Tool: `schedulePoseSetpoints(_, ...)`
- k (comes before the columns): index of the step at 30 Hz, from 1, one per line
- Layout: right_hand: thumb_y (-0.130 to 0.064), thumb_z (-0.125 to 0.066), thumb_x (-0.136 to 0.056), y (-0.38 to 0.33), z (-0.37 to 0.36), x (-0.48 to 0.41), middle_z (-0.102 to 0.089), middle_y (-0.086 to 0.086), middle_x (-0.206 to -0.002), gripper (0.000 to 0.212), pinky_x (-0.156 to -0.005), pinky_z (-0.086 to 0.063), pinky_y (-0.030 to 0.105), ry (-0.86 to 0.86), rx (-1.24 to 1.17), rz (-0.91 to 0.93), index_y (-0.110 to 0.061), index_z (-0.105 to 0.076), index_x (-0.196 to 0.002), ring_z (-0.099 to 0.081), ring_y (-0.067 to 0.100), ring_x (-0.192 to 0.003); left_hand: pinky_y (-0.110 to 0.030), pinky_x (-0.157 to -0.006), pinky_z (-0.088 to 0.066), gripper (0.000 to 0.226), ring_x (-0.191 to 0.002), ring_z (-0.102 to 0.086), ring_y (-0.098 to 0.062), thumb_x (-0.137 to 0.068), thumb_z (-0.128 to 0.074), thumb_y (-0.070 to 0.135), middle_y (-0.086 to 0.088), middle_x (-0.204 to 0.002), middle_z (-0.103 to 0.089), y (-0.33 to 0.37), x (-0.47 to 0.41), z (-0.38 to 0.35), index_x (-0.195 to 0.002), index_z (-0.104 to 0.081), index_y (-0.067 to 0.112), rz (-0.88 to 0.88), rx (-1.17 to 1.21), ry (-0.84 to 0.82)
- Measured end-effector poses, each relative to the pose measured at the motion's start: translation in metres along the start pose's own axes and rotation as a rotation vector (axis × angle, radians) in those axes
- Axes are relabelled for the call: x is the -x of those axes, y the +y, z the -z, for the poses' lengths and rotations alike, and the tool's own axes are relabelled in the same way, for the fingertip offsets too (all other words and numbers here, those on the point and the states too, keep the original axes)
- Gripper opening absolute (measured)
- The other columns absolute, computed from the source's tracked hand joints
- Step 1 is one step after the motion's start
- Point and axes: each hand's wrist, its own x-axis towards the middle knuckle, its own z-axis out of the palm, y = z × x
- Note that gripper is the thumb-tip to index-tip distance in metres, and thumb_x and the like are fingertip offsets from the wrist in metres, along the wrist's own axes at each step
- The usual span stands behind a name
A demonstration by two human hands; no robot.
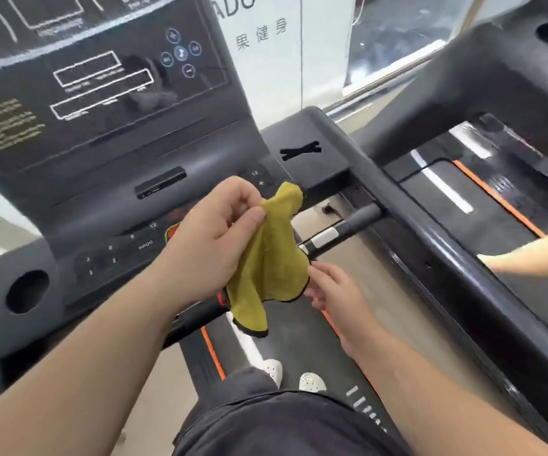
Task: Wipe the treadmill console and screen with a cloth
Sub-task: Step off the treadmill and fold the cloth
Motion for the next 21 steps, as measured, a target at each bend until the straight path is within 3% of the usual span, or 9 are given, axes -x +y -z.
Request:
schedulePoseSetpoints(3, -0.023, -0.065, -0.097, 0.011, 0.028, 0.011, -0.076, -0.001, -0.109, 0.032, -0.090, -0.053, 0.041, 0.013, -0.232, -0.030, -0.018, -0.064, -0.128, -0.071, 0.014, -0.095, -0.023, -0.054, -0.038, 0.010, -0.060, -0.043, -0.009, -0.099, -0.051, 0.026, 0.007, -0.069, -0.049, -0.006, -0.016, -0.025, -0.089, -0.054, 0.024, -0.031, 0.021, -0.068)
schedulePoseSetpoints(6, -0.004, -0.062, -0.099, 0.020, 0.050, 0.031, -0.074, 0.009, -0.124, 0.040, -0.100, -0.054, 0.043, 0.033, -0.342, -0.034, -0.016, -0.055, -0.137, -0.070, 0.028, -0.114, -0.031, -0.057, -0.039, 0.013, -0.060, -0.042, -0.012, -0.100, -0.051, 0.029, 0.005, -0.067, -0.047, -0.014, -0.032, -0.049, -0.088, -0.053, 0.027, -0.041, 0.020, -0.149)
schedulePoseSetpoints(10, 0.008, -0.069, -0.090, 0.038, 0.067, 0.065, -0.075, 0.017, -0.119, 0.094, -0.111, -0.048, 0.053, 0.180, -0.315, -0.067, -0.040, -0.021, -0.156, -0.070, 0.034, -0.114, -0.030, -0.055, -0.035, 0.016, -0.055, -0.039, -0.011, -0.103, -0.051, 0.024, 0.010, -0.059, -0.043, -0.028, -0.050, -0.081, -0.088, -0.053, 0.026, -0.011, 0.050, -0.304)
schedulePoseSetpoints(12, 0.010, -0.069, -0.088, 0.050, 0.074, 0.088, -0.076, 0.018, -0.113, 0.110, -0.110, -0.049, 0.052, 0.297, -0.204, -0.085, -0.048, -0.007, -0.158, -0.072, 0.034, -0.109, -0.032, -0.056, -0.036, 0.015, -0.054, -0.041, -0.012, -0.102, -0.052, 0.025, 0.009, -0.057, -0.047, -0.037, -0.054, -0.099, -0.087, -0.053, 0.026, -0.006, 0.022, -0.375)
schedulePoseSetpoints(15, 0.005, -0.073, -0.083, 0.075, 0.084, 0.124, -0.075, 0.024, -0.106, 0.109, -0.108, -0.049, 0.055, 0.552, -0.160, -0.135, -0.051, -0.018, -0.158, -0.071, 0.042, -0.101, -0.032, -0.056, -0.036, 0.012, -0.058, -0.045, -0.016, -0.100, -0.055, 0.025, 0.005, -0.062, -0.051, -0.049, -0.054, -0.129, -0.088, -0.055, 0.023, -0.063, -0.106, -0.510)
schedulePoseSetpoints(18, 0.003, -0.076, -0.083, 0.101, 0.088, 0.164, -0.073, 0.008, -0.086, 0.092, -0.087, -0.056, 0.044, 0.882, -0.147, -0.200, -0.048, -0.040, -0.150, -0.067, 0.029, -0.077, -0.030, -0.055, -0.038, 0.011, -0.057, -0.050, -0.019, -0.095, -0.064, 0.023, 0.003, -0.061, -0.053, -0.053, -0.043, -0.162, -0.084, -0.060, 0.022, -0.046, -0.145, -0.672)
schedulePoseSetpoints(21, 0.001, -0.078, -0.085, 0.119, 0.085, 0.208, -0.073, 0.005, -0.093, 0.061, -0.084, -0.057, 0.039, 1.072, -0.132, -0.241, -0.037, -0.059, -0.130, -0.071, 0.021, -0.083, -0.027, -0.051, -0.038, 0.018, -0.056, -0.049, -0.018, -0.087, -0.074, 0.017, 0.001, -0.064, -0.052, -0.046, -0.026, -0.194, -0.082, -0.059, 0.026, -0.012, -0.152, -0.789)
